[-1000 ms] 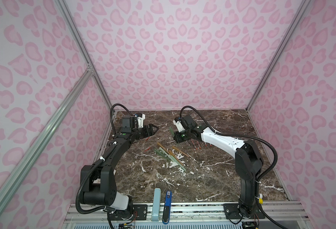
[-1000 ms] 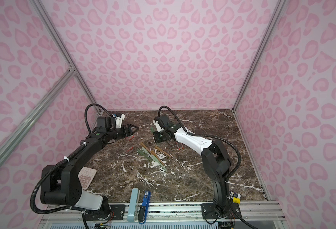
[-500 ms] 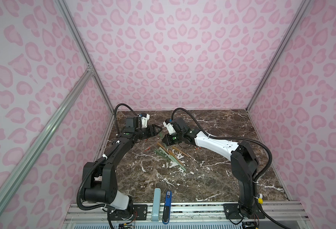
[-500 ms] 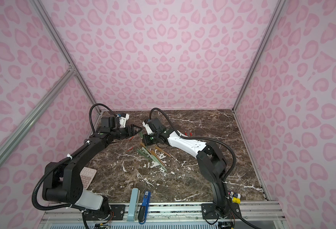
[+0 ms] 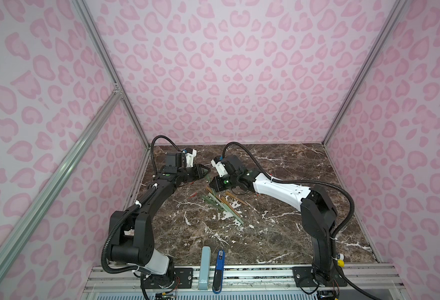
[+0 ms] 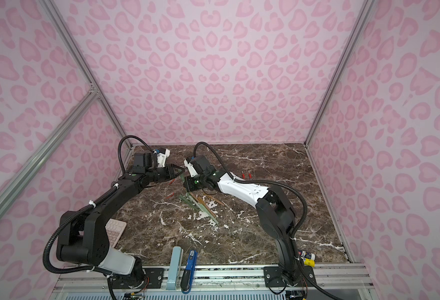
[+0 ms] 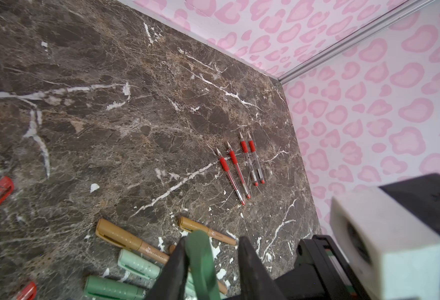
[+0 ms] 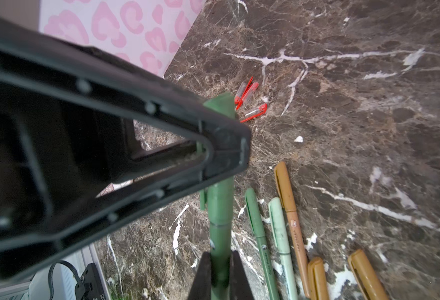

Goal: Remove pen caps from pens
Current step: Open the pen cap on the pen.

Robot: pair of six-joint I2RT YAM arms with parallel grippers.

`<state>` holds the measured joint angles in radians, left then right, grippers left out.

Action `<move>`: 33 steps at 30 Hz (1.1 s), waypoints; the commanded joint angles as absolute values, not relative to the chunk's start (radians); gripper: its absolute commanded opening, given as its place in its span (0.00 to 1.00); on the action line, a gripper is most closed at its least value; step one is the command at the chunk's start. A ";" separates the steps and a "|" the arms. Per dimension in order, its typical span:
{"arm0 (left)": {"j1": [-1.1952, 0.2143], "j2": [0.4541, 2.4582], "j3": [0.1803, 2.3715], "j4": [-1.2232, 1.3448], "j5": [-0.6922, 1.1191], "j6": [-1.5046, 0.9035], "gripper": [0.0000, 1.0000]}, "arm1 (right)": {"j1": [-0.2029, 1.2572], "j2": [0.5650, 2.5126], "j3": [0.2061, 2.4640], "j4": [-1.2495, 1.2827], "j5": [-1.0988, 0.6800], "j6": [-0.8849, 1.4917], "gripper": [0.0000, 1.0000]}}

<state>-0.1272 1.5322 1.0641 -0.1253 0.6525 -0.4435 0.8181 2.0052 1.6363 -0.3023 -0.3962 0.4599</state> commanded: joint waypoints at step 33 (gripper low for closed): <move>-0.057 1.480 1.123 -0.196 0.576 -0.348 0.04 | 0.828 2.033 1.494 -0.276 -0.354 0.408 0.00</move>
